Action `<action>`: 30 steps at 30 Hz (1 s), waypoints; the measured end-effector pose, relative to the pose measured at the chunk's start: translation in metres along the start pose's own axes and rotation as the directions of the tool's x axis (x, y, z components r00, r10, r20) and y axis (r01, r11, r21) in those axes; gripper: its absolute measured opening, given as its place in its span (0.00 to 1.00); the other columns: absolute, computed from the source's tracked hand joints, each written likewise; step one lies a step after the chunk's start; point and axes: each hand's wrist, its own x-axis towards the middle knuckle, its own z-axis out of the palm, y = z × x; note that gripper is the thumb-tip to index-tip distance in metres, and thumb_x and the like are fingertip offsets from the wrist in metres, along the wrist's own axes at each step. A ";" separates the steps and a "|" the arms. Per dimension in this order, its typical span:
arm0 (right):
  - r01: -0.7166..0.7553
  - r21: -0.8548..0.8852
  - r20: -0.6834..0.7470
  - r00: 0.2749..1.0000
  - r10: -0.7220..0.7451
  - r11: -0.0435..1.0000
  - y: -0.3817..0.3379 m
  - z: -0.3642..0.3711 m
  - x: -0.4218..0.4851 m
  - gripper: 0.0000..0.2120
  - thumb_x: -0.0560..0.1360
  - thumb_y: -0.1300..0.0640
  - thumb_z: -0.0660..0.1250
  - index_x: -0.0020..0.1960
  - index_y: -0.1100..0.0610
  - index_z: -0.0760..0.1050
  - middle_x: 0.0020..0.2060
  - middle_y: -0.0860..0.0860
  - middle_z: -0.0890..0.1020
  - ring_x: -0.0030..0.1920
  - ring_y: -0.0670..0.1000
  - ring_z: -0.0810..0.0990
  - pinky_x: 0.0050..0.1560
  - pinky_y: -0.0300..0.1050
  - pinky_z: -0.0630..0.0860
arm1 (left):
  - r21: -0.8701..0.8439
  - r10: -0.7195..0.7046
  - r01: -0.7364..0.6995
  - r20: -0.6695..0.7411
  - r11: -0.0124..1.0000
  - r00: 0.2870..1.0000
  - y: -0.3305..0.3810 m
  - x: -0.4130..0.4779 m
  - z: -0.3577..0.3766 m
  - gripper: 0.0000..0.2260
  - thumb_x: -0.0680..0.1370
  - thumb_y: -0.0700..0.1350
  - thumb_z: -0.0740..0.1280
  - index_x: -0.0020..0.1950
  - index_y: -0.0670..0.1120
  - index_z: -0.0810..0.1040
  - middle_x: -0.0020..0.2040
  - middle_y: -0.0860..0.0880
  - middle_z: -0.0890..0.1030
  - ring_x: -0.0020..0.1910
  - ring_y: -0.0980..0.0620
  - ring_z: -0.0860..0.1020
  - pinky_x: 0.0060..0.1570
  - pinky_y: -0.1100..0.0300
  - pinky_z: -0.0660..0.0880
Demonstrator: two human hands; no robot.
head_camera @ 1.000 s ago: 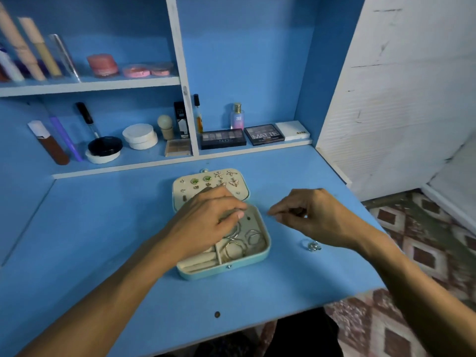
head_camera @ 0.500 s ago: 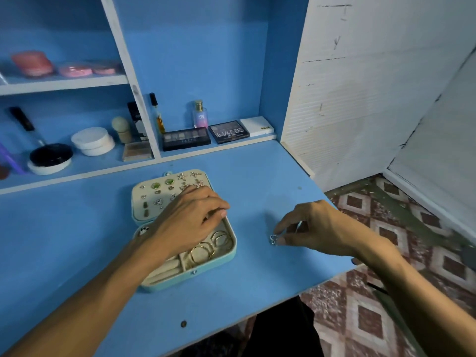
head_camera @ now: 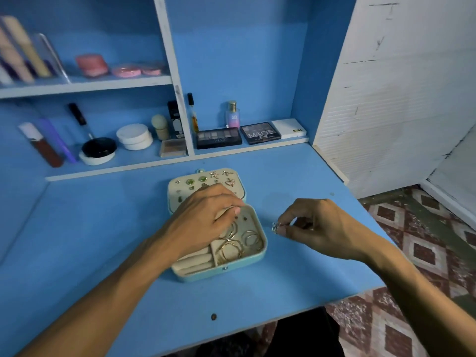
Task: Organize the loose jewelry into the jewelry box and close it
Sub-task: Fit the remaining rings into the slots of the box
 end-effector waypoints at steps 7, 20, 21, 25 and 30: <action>0.117 0.192 0.081 0.988 -0.134 0.974 -0.039 0.030 0.042 0.03 0.74 0.58 0.75 0.46 0.51 0.83 0.38 0.44 0.85 0.37 0.43 0.80 0.41 0.36 0.75 | 0.019 -0.131 0.135 -0.149 0.991 0.980 -0.026 -0.052 -0.031 0.14 0.80 0.53 0.63 0.59 0.52 0.84 0.55 0.58 0.79 0.56 0.56 0.77 0.57 0.55 0.76; 0.204 0.062 0.395 0.894 -0.212 0.977 -0.087 0.070 0.078 0.08 0.78 0.57 0.71 0.54 0.47 0.85 0.46 0.38 0.85 0.48 0.39 0.82 0.52 0.38 0.78 | -0.062 -0.272 0.265 -0.188 0.962 0.944 -0.049 -0.100 -0.037 0.18 0.78 0.59 0.61 0.58 0.52 0.84 0.53 0.57 0.77 0.54 0.60 0.78 0.56 0.58 0.76; 0.209 0.029 0.408 0.890 -0.203 0.977 -0.088 0.072 0.079 0.08 0.78 0.55 0.71 0.53 0.44 0.84 0.47 0.36 0.85 0.49 0.39 0.82 0.54 0.42 0.78 | -0.066 -0.271 0.263 -0.185 0.963 0.945 -0.050 -0.099 -0.036 0.17 0.78 0.58 0.63 0.59 0.52 0.84 0.53 0.58 0.77 0.53 0.61 0.78 0.55 0.58 0.76; 0.260 -0.053 0.418 0.882 -0.215 0.964 -0.093 0.078 0.085 0.10 0.78 0.55 0.70 0.53 0.40 0.83 0.46 0.34 0.84 0.49 0.38 0.80 0.52 0.45 0.78 | -0.106 -0.285 0.269 -0.196 0.957 0.938 -0.053 -0.099 -0.035 0.12 0.77 0.56 0.67 0.57 0.54 0.83 0.50 0.60 0.77 0.52 0.62 0.78 0.53 0.58 0.77; 0.306 -0.098 0.448 0.863 -0.233 0.947 -0.103 0.080 0.092 0.11 0.77 0.60 0.69 0.54 0.46 0.85 0.40 0.34 0.82 0.42 0.32 0.77 0.45 0.26 0.67 | -0.139 -0.290 0.268 -0.167 0.953 0.942 -0.054 -0.096 -0.035 0.10 0.77 0.53 0.67 0.55 0.53 0.83 0.47 0.57 0.80 0.49 0.59 0.79 0.49 0.53 0.78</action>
